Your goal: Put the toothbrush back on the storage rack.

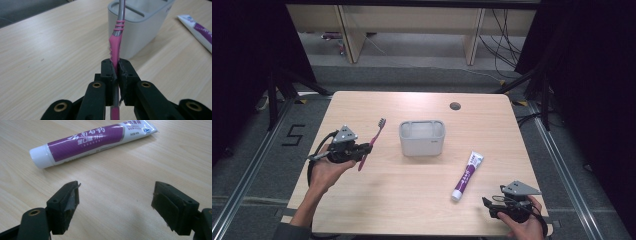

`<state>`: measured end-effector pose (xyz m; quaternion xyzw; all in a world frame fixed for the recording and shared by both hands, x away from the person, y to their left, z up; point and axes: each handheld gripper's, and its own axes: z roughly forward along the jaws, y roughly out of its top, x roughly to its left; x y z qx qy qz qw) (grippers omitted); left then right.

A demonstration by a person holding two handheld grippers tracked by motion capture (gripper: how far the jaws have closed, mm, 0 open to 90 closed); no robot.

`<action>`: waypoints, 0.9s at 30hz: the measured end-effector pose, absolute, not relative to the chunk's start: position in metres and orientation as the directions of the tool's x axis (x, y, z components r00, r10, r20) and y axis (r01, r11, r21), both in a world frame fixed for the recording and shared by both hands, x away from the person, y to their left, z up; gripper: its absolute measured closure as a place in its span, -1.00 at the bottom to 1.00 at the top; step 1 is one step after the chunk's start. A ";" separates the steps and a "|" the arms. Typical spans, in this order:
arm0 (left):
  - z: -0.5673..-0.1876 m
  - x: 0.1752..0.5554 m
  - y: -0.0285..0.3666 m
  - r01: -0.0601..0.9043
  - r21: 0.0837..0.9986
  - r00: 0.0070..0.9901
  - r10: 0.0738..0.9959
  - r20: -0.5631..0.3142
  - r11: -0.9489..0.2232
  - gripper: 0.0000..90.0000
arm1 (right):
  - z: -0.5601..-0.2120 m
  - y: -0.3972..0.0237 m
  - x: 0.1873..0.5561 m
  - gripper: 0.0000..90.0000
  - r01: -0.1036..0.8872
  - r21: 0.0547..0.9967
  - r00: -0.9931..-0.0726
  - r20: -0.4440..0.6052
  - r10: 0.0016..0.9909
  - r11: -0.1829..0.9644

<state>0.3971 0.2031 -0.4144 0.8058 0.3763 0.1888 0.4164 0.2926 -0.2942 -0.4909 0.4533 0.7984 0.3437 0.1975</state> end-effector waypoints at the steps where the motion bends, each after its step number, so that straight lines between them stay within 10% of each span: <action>1: -0.414 0.397 0.203 0.448 0.818 0.642 0.767 -0.013 -0.361 0.83 | -0.491 -0.294 0.293 -0.50 0.584 0.730 -0.513 -0.007 0.858 0.355; 27: -0.401 0.413 0.186 0.419 0.877 0.572 0.819 -0.054 -0.235 0.83 | -0.491 -0.293 0.291 -0.50 0.604 0.724 -0.504 0.024 0.864 0.333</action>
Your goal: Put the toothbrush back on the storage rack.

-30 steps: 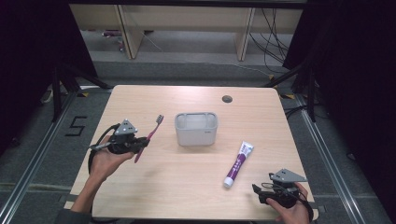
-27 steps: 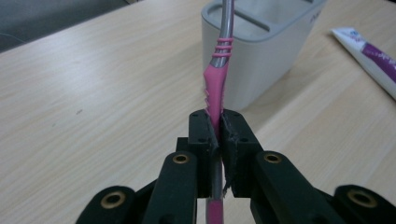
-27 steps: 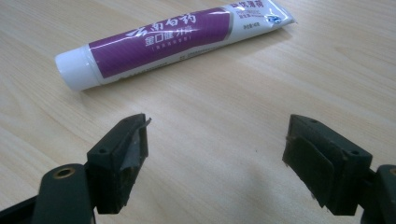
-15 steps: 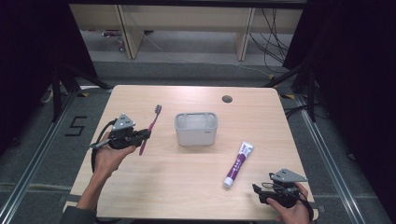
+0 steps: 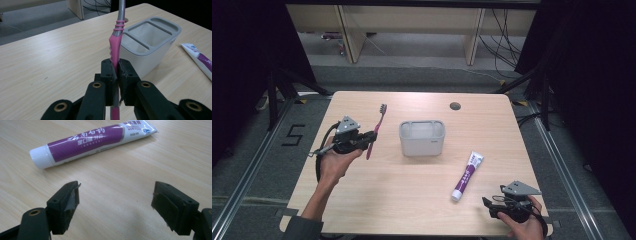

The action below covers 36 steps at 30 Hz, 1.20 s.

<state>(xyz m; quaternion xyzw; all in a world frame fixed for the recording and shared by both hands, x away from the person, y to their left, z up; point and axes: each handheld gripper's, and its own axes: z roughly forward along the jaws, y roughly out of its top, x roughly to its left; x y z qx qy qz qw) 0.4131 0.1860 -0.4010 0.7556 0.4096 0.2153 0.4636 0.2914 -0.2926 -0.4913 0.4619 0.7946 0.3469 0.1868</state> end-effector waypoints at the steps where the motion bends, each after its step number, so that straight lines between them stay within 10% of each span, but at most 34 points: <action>1: -0.400 0.414 0.184 0.414 0.879 0.574 0.817 -0.052 -0.235 0.83 | -0.492 -0.296 0.294 -0.50 0.551 0.743 -0.532 -0.039 0.846 0.381; 36: -0.384 0.435 0.148 0.347 0.931 0.573 0.812 -0.114 -0.114 0.83 | -0.492 -0.294 0.293 -0.50 0.575 0.738 -0.516 -0.007 0.857 0.352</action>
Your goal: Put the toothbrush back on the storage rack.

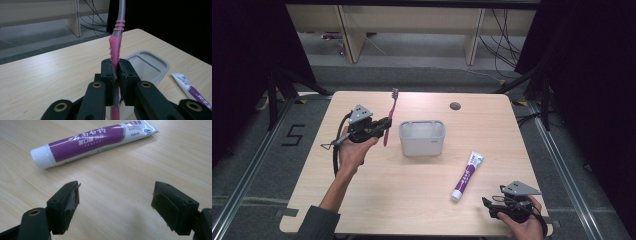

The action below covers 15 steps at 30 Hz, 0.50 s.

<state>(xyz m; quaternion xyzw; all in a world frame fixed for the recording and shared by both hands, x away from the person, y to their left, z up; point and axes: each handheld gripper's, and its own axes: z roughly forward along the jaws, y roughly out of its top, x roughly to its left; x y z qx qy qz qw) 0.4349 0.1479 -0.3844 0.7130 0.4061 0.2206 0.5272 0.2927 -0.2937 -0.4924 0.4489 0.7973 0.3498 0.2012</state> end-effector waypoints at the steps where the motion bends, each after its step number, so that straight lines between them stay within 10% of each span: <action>1: -0.384 0.436 0.147 0.346 0.931 0.576 0.810 -0.112 -0.117 0.83 | -0.491 -0.292 0.291 -0.50 0.604 0.724 -0.503 0.022 0.864 0.333; 15: -0.378 0.448 0.132 0.328 0.942 0.568 0.812 -0.137 -0.070 0.83 | -0.491 -0.295 0.294 -0.50 0.559 0.743 -0.532 -0.020 0.846 0.369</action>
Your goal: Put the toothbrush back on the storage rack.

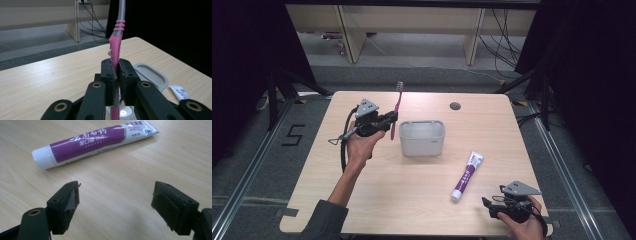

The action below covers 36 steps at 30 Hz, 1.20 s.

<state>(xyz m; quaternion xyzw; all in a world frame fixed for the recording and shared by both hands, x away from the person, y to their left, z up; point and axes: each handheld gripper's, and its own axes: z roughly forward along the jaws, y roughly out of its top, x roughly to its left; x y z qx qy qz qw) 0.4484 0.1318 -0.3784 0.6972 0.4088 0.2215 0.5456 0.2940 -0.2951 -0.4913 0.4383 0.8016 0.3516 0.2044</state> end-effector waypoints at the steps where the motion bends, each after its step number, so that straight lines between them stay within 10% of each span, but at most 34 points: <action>1: -0.378 0.448 0.132 0.328 0.942 0.568 0.812 -0.137 -0.070 0.83 | -0.491 -0.295 0.294 -0.50 0.560 0.742 -0.532 -0.020 0.847 0.368; 36: -0.382 0.473 0.095 0.322 0.944 0.553 0.823 -0.131 -0.066 0.83 | -0.491 -0.294 0.291 -0.50 0.591 0.734 -0.507 0.015 0.862 0.335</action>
